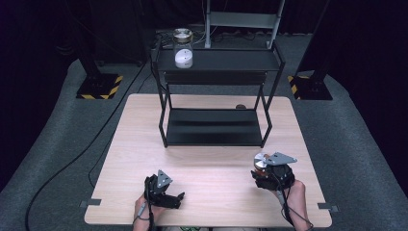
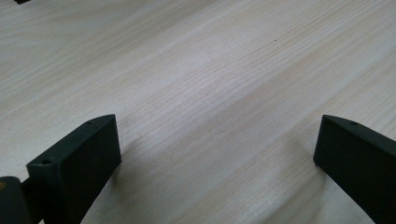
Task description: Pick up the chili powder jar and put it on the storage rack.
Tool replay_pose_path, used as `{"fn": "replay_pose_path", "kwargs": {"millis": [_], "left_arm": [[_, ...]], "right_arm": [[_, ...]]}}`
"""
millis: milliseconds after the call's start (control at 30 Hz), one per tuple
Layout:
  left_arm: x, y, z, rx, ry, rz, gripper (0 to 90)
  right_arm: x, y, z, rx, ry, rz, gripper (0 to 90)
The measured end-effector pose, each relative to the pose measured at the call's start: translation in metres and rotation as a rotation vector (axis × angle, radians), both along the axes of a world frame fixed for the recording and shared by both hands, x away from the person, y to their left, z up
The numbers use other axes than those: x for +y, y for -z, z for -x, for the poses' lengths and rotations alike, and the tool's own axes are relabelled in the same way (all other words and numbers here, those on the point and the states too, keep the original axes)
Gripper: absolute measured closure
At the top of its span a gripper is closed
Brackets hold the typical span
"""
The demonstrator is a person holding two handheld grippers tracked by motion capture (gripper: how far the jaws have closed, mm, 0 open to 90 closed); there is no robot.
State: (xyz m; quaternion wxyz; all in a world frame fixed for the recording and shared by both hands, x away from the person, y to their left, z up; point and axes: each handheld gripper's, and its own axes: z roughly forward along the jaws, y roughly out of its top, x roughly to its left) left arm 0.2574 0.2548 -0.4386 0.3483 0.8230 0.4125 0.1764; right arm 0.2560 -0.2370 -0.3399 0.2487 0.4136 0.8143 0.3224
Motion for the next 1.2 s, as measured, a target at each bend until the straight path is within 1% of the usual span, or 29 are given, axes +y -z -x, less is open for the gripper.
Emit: {"fn": "replay_pose_path", "kwargs": {"millis": [167, 667, 900, 1200], "left_arm": [[0.000, 0.000, 0.000, 0.000, 0.000, -0.001, 0.0], [0.000, 0.000, 0.000, -0.001, -0.002, 0.003, 0.0], [0.000, 0.000, 0.000, 0.000, -0.002, 0.003, 0.0], [0.000, 0.000, 0.000, 0.001, -0.002, 0.003, 0.0]], "right_arm": [[0.003, -0.006, -0.009, 0.009, -0.006, 0.010, 31.2], [0.011, -0.018, -0.036, 0.028, -0.025, 0.019, 31.3], [0.012, -0.024, -0.048, 0.035, -0.023, 0.016, 31.3], [0.016, -0.029, -0.066, 0.053, -0.026, 0.025, 31.2]]}}
